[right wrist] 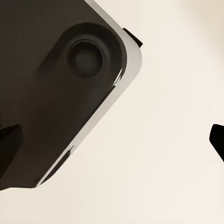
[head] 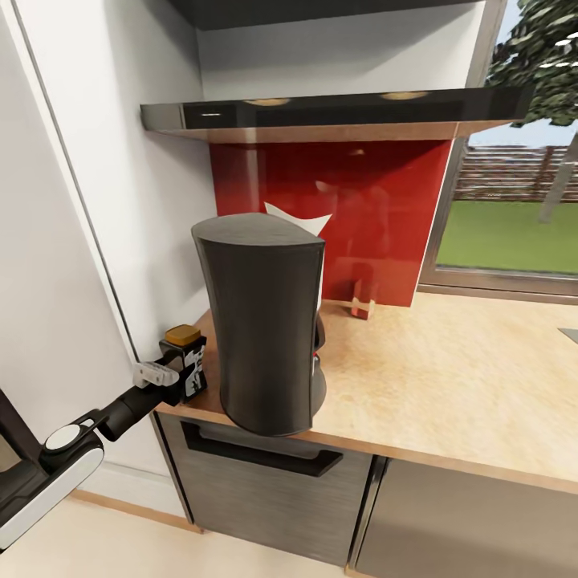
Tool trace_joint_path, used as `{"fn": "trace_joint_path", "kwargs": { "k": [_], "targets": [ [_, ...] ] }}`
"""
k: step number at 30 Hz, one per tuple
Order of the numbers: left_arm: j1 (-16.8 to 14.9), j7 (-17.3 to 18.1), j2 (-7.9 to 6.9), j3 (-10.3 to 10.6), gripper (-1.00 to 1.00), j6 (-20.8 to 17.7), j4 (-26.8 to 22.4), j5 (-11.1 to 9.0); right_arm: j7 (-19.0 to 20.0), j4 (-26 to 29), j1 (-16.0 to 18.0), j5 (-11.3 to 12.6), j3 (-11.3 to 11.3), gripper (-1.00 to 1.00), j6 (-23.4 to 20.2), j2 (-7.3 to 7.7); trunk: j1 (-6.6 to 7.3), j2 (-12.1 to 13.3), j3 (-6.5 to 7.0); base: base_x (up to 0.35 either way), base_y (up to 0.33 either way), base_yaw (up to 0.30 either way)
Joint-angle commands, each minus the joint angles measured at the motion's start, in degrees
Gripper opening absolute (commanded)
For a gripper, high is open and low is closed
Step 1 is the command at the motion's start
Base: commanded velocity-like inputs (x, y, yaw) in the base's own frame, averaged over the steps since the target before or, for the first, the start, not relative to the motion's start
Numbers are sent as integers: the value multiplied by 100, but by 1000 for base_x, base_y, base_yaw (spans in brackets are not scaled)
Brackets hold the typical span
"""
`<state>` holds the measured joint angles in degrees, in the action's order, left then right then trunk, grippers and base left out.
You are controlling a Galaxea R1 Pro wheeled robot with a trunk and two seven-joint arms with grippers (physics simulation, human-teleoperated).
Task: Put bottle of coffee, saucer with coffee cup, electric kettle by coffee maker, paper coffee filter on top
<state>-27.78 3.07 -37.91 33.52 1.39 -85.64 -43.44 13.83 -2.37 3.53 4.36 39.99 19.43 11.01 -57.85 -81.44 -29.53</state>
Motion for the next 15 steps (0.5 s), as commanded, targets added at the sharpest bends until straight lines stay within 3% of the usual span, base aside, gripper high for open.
{"fn": "trace_joint_path", "kwargs": {
  "k": [1,15],
  "targets": [
    [-8,9,-6,15,-100,16,2,-50,32,-19,7,47,26,100,34,-2,0,-4,-6,11,0,0],
    [-8,9,-6,15,-100,11,3,-50,32,-18,7,47,26,100,33,-2,0,-4,-6,15,0,0]
  ]
}}
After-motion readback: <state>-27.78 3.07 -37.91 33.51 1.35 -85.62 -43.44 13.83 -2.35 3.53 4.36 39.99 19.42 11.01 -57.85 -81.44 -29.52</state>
